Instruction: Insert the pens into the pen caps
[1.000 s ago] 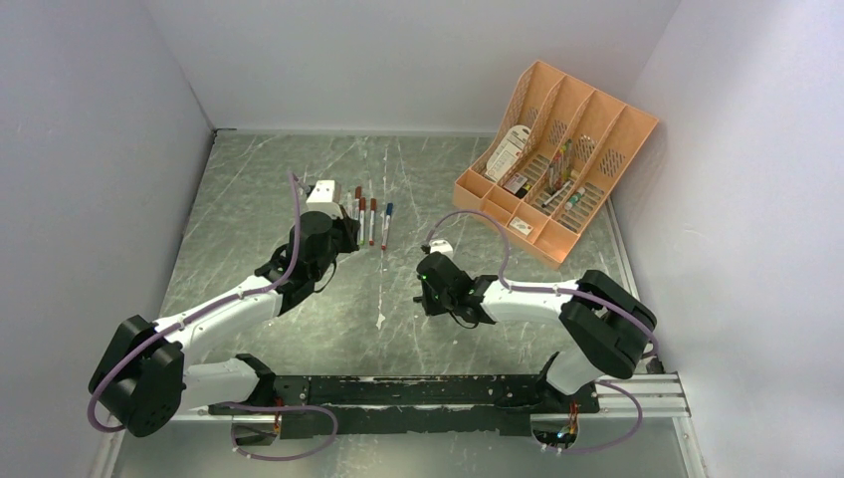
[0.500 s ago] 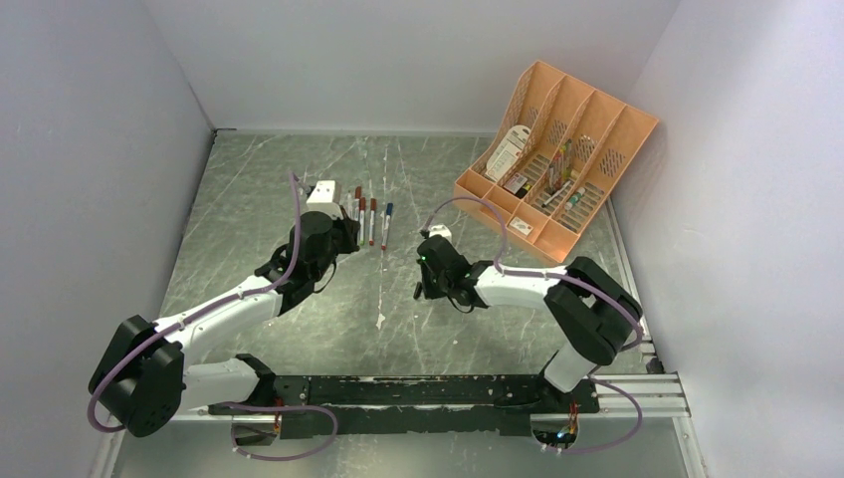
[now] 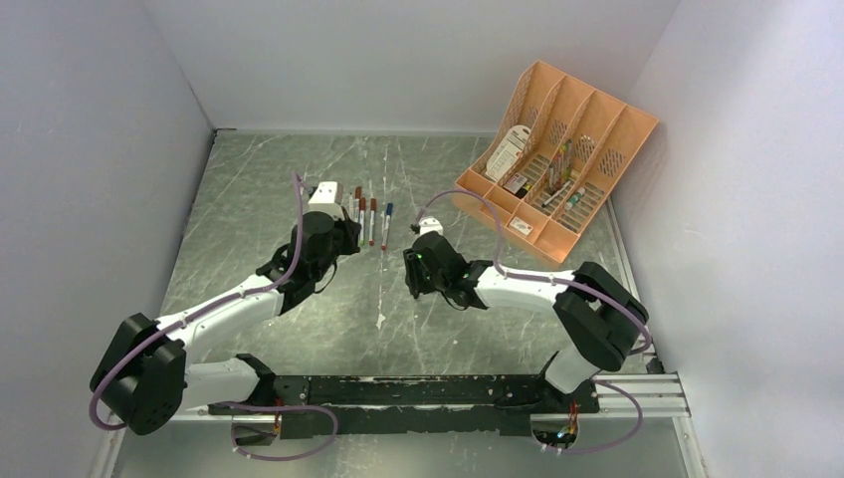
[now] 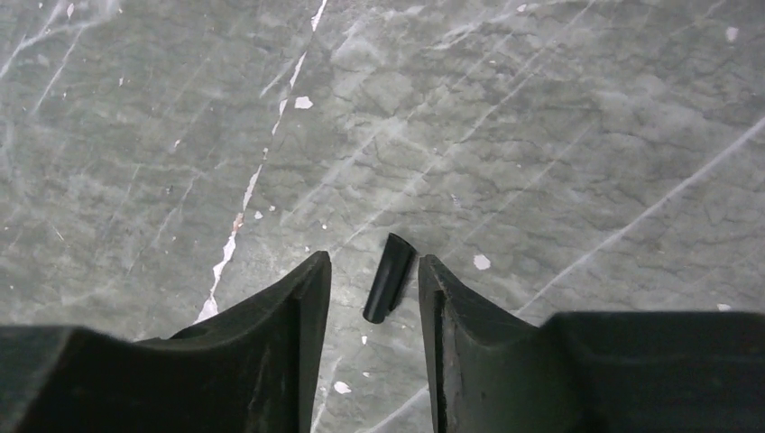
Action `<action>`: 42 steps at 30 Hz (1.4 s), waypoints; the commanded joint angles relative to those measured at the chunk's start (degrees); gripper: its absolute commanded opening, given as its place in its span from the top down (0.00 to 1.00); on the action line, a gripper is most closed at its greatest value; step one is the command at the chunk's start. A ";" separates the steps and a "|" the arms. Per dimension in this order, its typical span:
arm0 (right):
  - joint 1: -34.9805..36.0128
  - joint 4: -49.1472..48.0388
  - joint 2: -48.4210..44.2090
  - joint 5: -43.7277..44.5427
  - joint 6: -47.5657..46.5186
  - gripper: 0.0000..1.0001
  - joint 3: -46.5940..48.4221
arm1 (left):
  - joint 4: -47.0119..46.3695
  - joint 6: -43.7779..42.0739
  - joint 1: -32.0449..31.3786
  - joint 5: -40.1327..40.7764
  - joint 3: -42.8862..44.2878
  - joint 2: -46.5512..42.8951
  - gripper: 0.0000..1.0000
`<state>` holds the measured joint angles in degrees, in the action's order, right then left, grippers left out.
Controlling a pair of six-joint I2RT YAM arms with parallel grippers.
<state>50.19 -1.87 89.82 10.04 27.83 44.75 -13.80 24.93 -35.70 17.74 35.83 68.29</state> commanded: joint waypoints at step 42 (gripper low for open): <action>4.56 9.67 5.17 5.26 -1.30 0.73 1.89 | -5.61 -0.91 0.32 -8.04 -2.75 -3.48 0.93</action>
<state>54.46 7.22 94.61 15.57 26.87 47.44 -18.15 24.29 -35.70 10.28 33.23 65.73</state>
